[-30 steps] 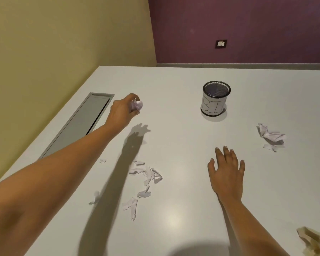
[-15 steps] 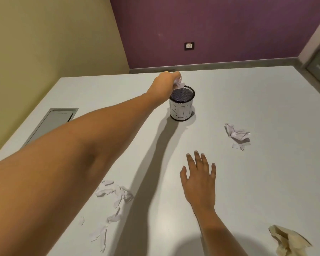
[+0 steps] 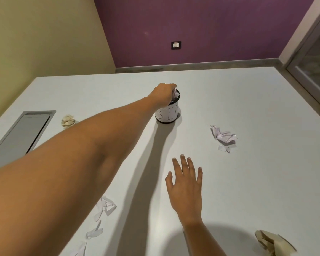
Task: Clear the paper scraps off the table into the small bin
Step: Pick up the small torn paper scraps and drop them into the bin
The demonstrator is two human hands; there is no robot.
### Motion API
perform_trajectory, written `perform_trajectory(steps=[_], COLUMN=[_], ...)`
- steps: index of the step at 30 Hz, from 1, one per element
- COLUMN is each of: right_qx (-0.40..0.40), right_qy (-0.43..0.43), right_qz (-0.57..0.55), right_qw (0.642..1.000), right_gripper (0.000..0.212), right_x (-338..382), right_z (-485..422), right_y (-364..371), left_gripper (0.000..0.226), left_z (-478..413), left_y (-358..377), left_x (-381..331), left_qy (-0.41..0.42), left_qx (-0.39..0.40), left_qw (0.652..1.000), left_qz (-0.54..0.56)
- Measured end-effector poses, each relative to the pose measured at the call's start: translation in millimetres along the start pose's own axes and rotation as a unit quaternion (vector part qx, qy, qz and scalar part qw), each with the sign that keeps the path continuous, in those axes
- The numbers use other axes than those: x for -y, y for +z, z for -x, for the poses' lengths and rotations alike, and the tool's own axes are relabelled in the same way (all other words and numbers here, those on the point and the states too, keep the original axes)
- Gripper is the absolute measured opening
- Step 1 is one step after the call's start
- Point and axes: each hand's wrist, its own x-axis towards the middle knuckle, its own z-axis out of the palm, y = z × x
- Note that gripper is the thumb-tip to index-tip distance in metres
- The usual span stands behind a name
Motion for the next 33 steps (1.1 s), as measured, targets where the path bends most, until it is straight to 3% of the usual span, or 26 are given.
perform_trajectory(steps=[5,10,13,21,25,33], right_qx=[-0.02,-0.016,-0.022,-0.012,-0.019,-0.032], right_qy=[-0.005,-0.008,-0.009,-0.008,-0.007,-0.007], right_qz=[0.009,0.008,0.015,0.002,0.006,0.005], right_qw=[1.0,1.0,1.0,1.0,1.0,0.999], right_gripper=[0.044,0.045,0.05,0.043,0.043,0.044], right_x=[0.8,0.2,0.8,-0.2,-0.9,-0.4], right_z=[-0.4,-0.5,-0.1,-0.3,0.1,-0.4], right_y=[-0.9,1.4,-0.2,2.9,4.1,6.0], left_gripper=[0.023,0.037,0.023,0.016,0.026,0.023], left_z=[0.6,6.3,8.4,-0.6,-9.7,-18.5], left_y=[3.7,2.9,3.3,11.7,12.1,11.6], left_x=[-0.6,0.1,-1.6,4.6,6.0,0.9], left_qy=[-0.026,0.01,0.016,-0.045,-0.06,-0.083], left_qx=[0.009,-0.085,-0.131,-0.075,-0.029,0.024], left_qw=[1.0,0.996,0.99,0.991,0.991,0.99], left_qz=[-0.015,-0.028,-0.046,-0.097,-0.118,-0.108])
